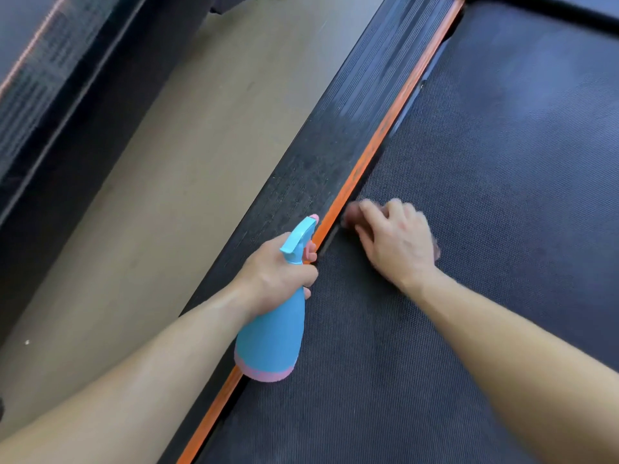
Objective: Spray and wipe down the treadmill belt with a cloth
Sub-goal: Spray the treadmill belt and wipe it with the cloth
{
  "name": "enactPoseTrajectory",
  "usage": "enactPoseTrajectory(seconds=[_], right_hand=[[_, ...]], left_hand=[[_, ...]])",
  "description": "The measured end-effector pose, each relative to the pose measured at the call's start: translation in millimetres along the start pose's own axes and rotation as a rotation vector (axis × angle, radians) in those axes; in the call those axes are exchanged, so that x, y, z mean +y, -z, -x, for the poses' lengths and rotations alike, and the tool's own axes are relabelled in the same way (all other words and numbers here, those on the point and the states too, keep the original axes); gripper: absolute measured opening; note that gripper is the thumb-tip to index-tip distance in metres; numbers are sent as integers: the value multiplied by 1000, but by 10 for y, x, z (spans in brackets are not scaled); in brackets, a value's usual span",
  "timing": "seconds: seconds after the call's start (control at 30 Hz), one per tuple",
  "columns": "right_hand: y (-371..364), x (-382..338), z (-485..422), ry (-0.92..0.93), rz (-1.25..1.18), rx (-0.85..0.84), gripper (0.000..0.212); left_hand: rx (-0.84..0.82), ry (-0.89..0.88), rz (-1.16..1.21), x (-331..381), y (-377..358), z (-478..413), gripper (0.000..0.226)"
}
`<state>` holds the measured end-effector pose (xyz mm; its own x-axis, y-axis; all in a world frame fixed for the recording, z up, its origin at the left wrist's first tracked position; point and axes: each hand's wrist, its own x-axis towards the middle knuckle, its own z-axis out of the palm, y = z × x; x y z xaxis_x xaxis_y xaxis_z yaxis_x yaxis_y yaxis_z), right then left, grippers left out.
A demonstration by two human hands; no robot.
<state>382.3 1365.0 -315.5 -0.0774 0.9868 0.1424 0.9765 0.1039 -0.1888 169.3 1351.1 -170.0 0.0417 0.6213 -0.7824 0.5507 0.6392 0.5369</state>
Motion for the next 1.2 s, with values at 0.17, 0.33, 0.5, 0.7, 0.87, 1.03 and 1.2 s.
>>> enactPoseTrajectory(seconds=[0.17,0.33,0.5,0.7,0.87,1.03,1.2], right_hand=[[-63,156,-614,-338,-32,56,36],[54,-189,256,-278,-121,37,38],[55,-141,576,31,-32,-14,37],[-117,-50,-390,-309,-25,82,37],[-15,-238,168,-331,-130,63,40],[30,-503,1015,-87,-60,17,40],[-81,-343,243,-139,37,83,37]], left_hand=[[-22,-12,-18,-24,-79,-41,60],[-31,-20,-29,10,-86,38,54],[-21,-18,-26,6,-65,32,27],[-44,-16,-37,-143,-39,-44,40],[-36,-35,10,-104,-29,-6,47],[-53,-78,14,-11,-55,11,48],[-46,-69,-9,-125,-74,-54,51]])
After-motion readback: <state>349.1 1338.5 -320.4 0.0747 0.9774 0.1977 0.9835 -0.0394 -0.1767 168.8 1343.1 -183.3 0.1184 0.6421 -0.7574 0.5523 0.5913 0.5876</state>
